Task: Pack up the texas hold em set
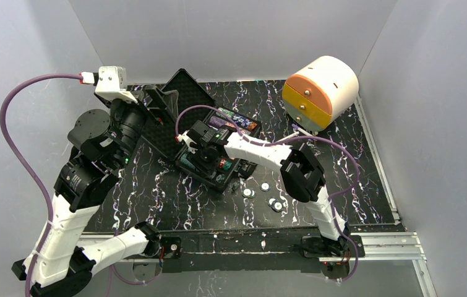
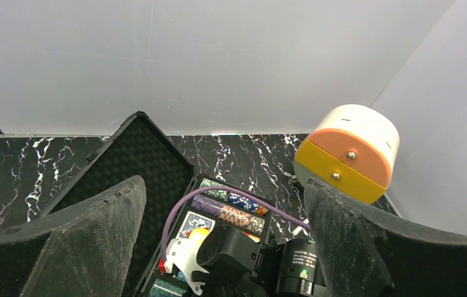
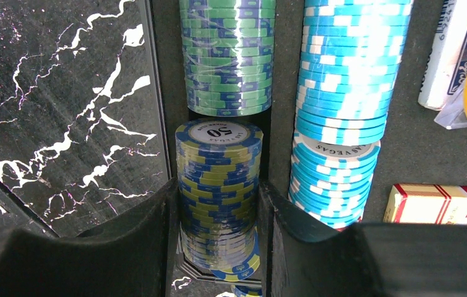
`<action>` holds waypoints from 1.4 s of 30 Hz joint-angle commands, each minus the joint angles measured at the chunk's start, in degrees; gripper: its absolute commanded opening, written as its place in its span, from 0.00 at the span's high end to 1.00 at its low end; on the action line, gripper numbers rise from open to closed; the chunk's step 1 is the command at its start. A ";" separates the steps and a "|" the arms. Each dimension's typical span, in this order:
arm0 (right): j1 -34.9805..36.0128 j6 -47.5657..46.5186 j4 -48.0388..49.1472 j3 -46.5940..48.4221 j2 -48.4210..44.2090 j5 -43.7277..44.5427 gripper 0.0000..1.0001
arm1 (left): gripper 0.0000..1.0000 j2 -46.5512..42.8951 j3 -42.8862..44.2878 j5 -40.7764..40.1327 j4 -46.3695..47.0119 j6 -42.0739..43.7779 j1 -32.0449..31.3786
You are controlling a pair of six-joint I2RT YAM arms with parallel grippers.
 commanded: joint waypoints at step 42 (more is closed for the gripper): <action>-2.22 13.01 6.77 -3.53 -17.81 9.70 0.16 | 0.03 0.25 -0.31 0.09 1.64 -0.26 -0.06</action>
